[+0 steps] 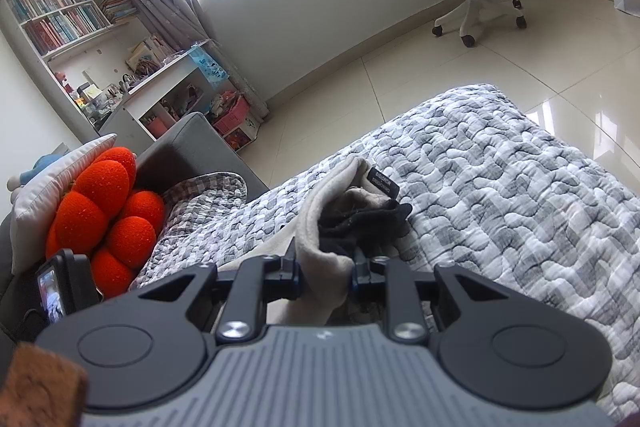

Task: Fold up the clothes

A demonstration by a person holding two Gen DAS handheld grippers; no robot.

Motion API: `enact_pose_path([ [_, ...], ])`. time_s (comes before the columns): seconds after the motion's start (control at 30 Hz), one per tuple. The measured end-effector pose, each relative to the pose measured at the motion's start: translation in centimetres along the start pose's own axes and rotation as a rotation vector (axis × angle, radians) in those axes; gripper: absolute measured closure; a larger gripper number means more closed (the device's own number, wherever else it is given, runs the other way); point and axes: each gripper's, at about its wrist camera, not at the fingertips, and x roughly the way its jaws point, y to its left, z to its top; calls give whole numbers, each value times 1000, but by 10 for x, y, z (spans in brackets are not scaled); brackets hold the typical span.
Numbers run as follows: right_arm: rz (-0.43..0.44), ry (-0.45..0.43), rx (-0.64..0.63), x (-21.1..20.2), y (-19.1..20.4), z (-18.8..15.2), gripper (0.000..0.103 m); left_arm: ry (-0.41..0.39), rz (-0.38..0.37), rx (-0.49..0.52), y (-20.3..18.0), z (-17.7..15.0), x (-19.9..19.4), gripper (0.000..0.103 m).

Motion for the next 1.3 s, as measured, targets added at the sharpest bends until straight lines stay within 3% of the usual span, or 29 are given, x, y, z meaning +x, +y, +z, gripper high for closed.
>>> enact_pose_path([
  [0.17,-3,-1,3,2,0,0,78,-6,-5,4,1,-2,-3,13],
  [0.3,-4,0,2,1,0,0,78,-10,-23,-53,11,-1,-7,14],
  [0.47,-6,-2,-3,2,2,0,78,-18,2,-10,3,-7,-4,13],
  [0.67,-2,2,6,3,1,1,78,-12,-34,-60,15,-4,-11,14],
  [1.0,6,-2,13,0,1,3,78,-18,-85,-52,12,-17,-32,15],
  [1.13,8,-7,9,-1,2,3,78,-14,-61,22,2,-28,-31,14],
  [1.3,9,-12,7,-2,4,2,78,-36,-44,-4,8,-17,-31,15],
])
